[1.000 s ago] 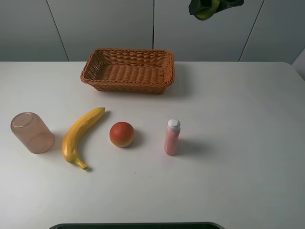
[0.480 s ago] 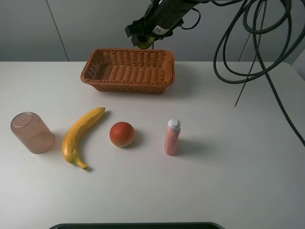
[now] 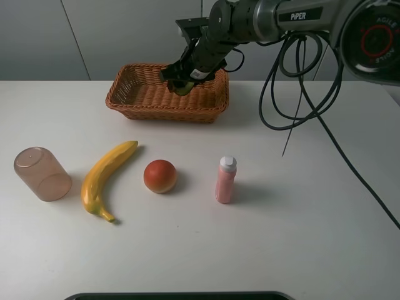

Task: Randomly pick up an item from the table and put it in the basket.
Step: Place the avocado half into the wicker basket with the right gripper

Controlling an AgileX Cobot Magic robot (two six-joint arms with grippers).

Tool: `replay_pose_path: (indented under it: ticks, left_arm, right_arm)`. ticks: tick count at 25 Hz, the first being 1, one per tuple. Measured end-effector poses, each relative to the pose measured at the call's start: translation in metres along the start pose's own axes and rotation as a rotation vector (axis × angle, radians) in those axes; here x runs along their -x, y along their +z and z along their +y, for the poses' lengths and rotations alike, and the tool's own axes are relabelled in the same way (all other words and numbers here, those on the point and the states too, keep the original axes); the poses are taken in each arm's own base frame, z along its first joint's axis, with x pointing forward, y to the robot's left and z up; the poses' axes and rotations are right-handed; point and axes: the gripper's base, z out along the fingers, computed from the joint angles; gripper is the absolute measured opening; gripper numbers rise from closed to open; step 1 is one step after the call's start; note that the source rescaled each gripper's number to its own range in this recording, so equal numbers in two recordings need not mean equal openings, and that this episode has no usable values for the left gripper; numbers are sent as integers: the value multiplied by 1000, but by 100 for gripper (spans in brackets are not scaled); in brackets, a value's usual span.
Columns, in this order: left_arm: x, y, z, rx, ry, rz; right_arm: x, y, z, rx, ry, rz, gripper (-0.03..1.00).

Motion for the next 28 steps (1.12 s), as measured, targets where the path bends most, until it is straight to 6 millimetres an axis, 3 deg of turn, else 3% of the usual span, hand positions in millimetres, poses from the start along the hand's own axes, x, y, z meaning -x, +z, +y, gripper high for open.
replay_pose_path:
  ticks: [6,7,9,10,11,12,22,25,28]
  left_arm:
    - [0,0,0,0,0,0]
    - [0,0,0,0,0,0]
    - [0,0,0,0,0,0]
    - [0,0,0,0,0,0]
    - [0,0,0,0,0,0]
    - [0,0,0,0,0,0]
    - [0,0,0,0,0,0]
    - [0,0,0,0,0,0]
    - [0,0,0,0,0,0]
  right_arm:
    - [0,1,0,0,0,0,0]
    - [0,1,0,0,0,0,7]
    - [0,1,0,0,0,0,47]
    - [0,1,0,-1,0,-2,75]
    - [0,1,0,-2,0,-7,89]
    - [0,1,0,-2,0,-7,95]
    - [4,-4,1,0,-13,5,99]
    - [11,-21,2,-15,-56,10,99]
    - [28,-63,-4,-40,-80,-31,100]
